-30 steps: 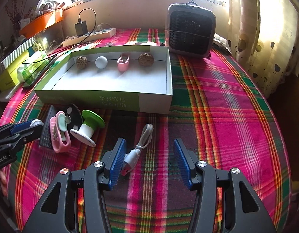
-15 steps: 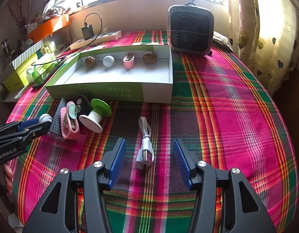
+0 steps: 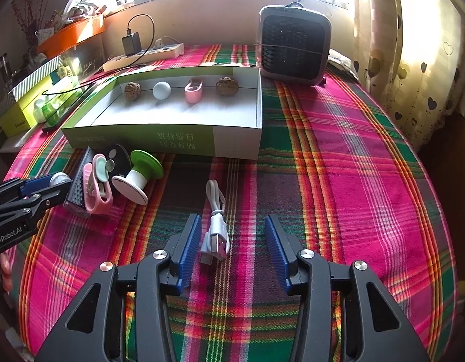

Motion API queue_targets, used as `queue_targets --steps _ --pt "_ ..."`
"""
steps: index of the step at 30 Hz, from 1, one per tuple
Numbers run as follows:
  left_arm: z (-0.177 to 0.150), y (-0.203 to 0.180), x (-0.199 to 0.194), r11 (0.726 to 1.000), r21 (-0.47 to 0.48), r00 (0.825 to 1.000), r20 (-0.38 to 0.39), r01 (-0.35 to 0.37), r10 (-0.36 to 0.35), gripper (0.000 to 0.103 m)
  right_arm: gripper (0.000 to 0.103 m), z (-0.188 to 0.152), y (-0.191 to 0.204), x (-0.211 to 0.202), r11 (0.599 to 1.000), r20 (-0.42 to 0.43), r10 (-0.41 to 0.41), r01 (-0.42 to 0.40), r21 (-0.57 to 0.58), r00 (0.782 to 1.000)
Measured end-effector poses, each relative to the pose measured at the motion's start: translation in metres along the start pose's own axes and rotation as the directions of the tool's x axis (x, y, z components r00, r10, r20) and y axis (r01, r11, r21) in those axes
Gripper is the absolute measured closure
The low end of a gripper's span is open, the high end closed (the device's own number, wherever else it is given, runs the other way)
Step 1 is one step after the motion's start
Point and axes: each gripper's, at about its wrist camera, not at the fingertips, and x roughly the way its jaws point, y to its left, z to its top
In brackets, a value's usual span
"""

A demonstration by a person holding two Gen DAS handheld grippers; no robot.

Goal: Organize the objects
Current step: 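Close the left gripper on the white container while the right gripper closes on the cable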

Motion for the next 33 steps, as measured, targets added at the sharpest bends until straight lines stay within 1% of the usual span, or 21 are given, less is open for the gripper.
queue_targets --steps 1,3,5,8,33 --pt "-0.0003 -0.0003 -0.0001 1.000 0.002 1.000 0.002 -0.008 0.008 0.072 0.070 -0.0003 0.0001 -0.0003 1.000 0.001 0.001 -0.001 -0.001 1.000" --pt "-0.0001 0.0005 0.0001 1.000 0.006 1.000 0.003 -0.018 0.018 0.079 0.077 -0.0004 0.0016 -0.0006 1.000 0.002 0.004 -0.004 -0.006 1.000" --pt "0.0003 0.0027 0.0002 1.000 -0.001 1.000 0.003 -0.015 0.015 0.085 0.081 -0.0002 0.0031 -0.0005 1.000 0.003 0.009 -0.009 -0.009 1.000" --pt "0.0002 0.0045 -0.0002 1.000 -0.011 1.000 0.004 -0.009 0.009 0.086 0.086 -0.0004 0.0050 -0.0006 1.000 0.004 0.008 -0.008 -0.015 1.000" --pt "0.0005 0.0062 -0.0011 1.000 -0.018 1.000 0.003 -0.007 0.007 0.086 0.087 -0.0005 0.0035 -0.0037 0.999 0.016 0.042 -0.042 0.003 0.999"
